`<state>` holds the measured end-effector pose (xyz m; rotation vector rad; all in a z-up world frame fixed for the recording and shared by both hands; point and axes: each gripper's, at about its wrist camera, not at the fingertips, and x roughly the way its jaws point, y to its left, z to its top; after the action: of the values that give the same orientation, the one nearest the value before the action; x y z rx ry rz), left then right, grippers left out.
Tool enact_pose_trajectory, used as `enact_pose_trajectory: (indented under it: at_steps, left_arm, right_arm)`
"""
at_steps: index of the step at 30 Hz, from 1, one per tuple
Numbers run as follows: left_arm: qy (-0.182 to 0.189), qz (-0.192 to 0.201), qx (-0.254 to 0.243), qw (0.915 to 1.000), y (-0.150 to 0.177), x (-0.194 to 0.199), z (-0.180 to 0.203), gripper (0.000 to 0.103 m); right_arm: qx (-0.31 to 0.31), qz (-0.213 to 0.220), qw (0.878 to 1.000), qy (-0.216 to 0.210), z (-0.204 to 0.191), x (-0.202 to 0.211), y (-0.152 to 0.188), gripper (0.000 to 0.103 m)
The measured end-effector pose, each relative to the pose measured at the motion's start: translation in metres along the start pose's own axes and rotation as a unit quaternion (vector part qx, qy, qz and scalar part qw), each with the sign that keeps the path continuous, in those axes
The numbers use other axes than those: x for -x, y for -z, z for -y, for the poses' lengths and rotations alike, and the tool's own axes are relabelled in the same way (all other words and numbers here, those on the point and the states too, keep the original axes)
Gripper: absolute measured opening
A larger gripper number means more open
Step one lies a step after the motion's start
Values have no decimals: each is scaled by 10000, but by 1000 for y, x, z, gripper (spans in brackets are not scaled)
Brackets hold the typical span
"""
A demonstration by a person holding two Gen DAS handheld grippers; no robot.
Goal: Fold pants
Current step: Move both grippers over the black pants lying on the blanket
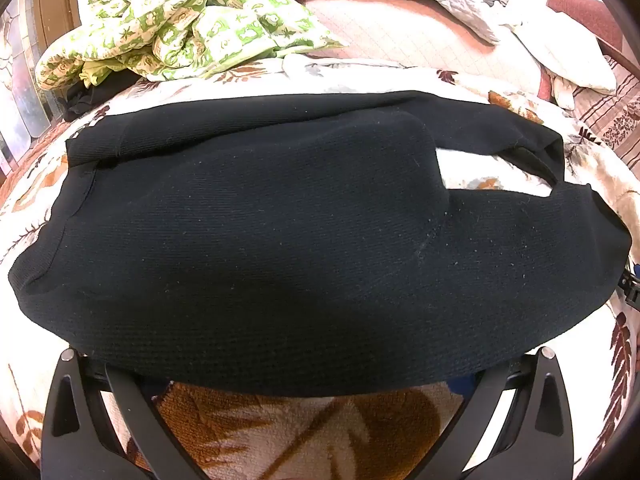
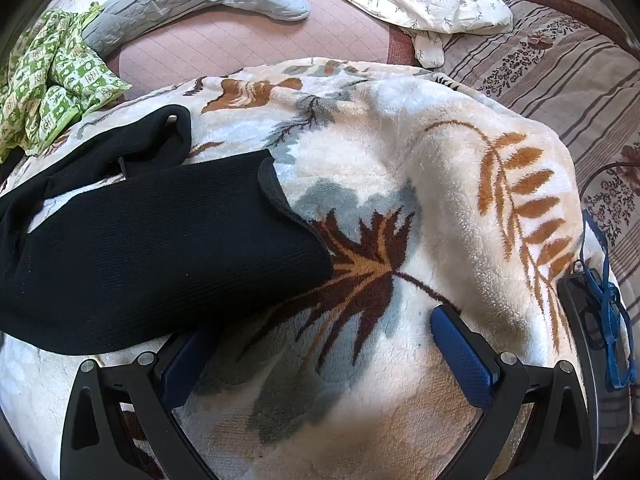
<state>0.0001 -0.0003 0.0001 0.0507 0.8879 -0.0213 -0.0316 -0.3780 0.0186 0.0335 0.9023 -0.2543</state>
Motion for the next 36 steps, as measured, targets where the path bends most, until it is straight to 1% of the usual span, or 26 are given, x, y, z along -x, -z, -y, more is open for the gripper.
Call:
enact_pose_trajectory:
  at_steps: [8,16,19,21,23,25,27,29,33,36]
  left_arm:
    - [4,14,4,10000,0,0,-1,103]
    - [-72,15,-63,10000,0,1,3,103]
    - [-4,-48,-47,10000,-1,3,-1,103]
    - [-17,-86,-122,9999,-2,7,0,103]
    - [-41,-18,-247,9997,-3,14,2,103]
    - [22,97,-289,9995,-3,23,1,103]
    - [110,134,-204,9996,-4,29,-4,103]
    - [217,172,-67,9996,-5,39,-12,103]
    - [205,405,-18,9990,-5,61,-23,103]
    - [107,639,84,9979,-7,76,-35,103]
  right_arm:
    - [-8,0,10000,-11,0,-1,-1,102]
    - [6,-6,10000,9,-1,-3,-1,102]
    - [9,-8,10000,10,-1,-3,-1,102]
    - [0,-13,10000,-4,-2,-3,1,102]
    - [-7,1,10000,-22,-1,-3,1,102]
    - [-18,1,10000,-30,-1,1,1,102]
    - [-48,98,9999,-8,-2,10,4,102]
    - [53,273,9996,-7,-7,23,3,102]
    - [359,732,9960,-367,-21,58,3,102]
    - [309,926,9930,-671,-29,77,4,102]
